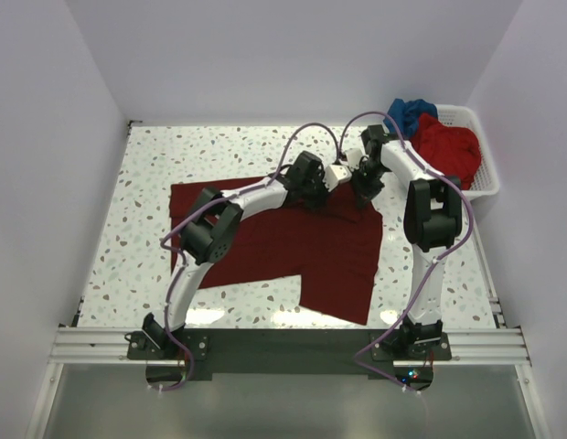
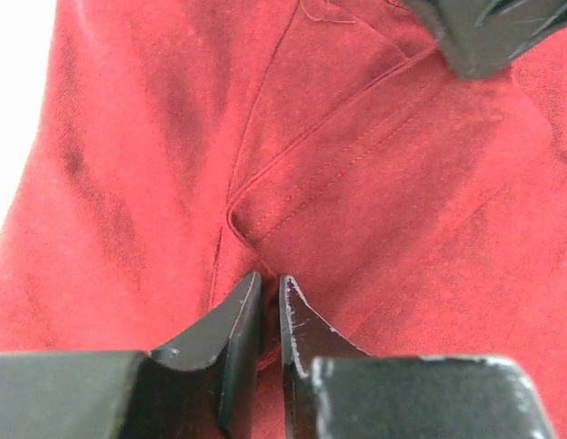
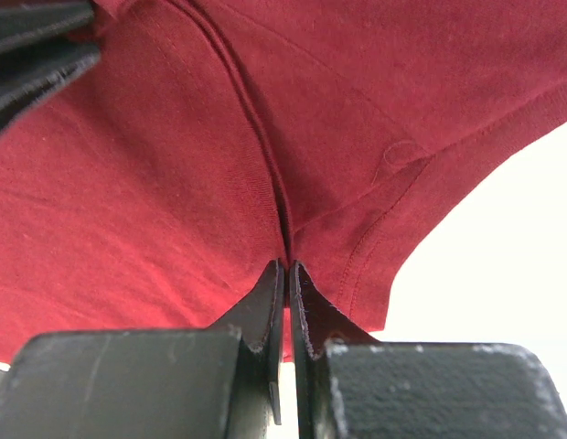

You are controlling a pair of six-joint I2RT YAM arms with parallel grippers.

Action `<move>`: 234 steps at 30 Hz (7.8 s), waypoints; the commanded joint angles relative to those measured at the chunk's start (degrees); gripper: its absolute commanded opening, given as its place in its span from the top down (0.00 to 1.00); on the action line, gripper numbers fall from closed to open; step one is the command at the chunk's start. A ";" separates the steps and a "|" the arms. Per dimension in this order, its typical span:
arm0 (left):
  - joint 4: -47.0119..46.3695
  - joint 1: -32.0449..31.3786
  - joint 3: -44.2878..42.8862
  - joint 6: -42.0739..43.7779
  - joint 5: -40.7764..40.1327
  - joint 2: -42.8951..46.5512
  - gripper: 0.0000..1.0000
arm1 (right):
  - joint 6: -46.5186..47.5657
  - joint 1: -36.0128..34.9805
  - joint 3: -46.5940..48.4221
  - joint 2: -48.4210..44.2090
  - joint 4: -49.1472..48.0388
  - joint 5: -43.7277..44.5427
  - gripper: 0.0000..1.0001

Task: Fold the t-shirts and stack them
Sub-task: Fold the tshirt

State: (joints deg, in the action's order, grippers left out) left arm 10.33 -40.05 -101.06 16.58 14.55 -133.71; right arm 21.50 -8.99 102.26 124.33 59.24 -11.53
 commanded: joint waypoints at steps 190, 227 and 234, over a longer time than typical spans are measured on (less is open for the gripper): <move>15.69 47.70 34.17 1.70 24.21 40.90 0.69 | -3.83 -29.68 7.78 4.95 -6.77 14.43 0.57; 15.34 48.31 34.87 1.62 26.41 39.23 0.70 | -6.55 -29.68 15.25 11.11 -1.06 11.71 0.63; 14.81 48.49 35.31 1.70 26.50 38.96 0.70 | -7.87 -29.68 17.71 11.63 0.78 11.18 0.78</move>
State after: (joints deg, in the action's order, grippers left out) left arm 27.24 7.77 -66.59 18.57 39.24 -94.83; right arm 15.29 -38.35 116.81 135.68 57.60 0.51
